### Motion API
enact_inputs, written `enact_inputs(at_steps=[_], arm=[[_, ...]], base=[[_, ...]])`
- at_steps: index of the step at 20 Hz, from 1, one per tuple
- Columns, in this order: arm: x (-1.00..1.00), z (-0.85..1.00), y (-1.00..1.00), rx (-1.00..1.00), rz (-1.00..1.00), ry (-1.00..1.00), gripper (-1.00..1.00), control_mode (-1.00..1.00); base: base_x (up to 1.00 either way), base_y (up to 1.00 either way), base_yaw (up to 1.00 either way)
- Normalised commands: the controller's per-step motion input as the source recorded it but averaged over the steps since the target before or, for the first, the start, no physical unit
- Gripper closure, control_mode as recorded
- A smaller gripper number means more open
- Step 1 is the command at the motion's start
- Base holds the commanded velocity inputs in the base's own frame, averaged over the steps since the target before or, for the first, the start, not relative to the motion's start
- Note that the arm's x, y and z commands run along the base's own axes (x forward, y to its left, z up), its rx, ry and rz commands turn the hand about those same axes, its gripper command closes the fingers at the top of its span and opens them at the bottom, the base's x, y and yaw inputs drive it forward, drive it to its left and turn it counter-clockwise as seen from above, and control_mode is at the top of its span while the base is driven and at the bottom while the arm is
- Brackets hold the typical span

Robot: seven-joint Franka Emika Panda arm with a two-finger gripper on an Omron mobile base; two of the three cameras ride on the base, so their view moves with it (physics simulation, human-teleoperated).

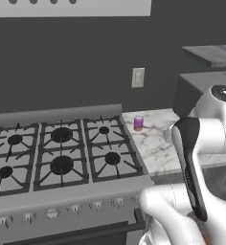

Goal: Four empty soda cans are scattered around the kitchen. Gather all the cans and cluster them next to the stove for recycling.

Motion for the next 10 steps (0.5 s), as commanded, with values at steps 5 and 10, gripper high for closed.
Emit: enact_inputs(at_steps=[5, 10], arm=[[1.0, 0.0, 0.0, 0.0, 0.0, 0.06, 1.0, -1.0], [1.0, 0.0, 0.0, 0.0, 0.0, 0.06, 1.0, -1.0]], base=[[0.0, 0.0, 0.0], [0.0, 0.0, 0.0]])
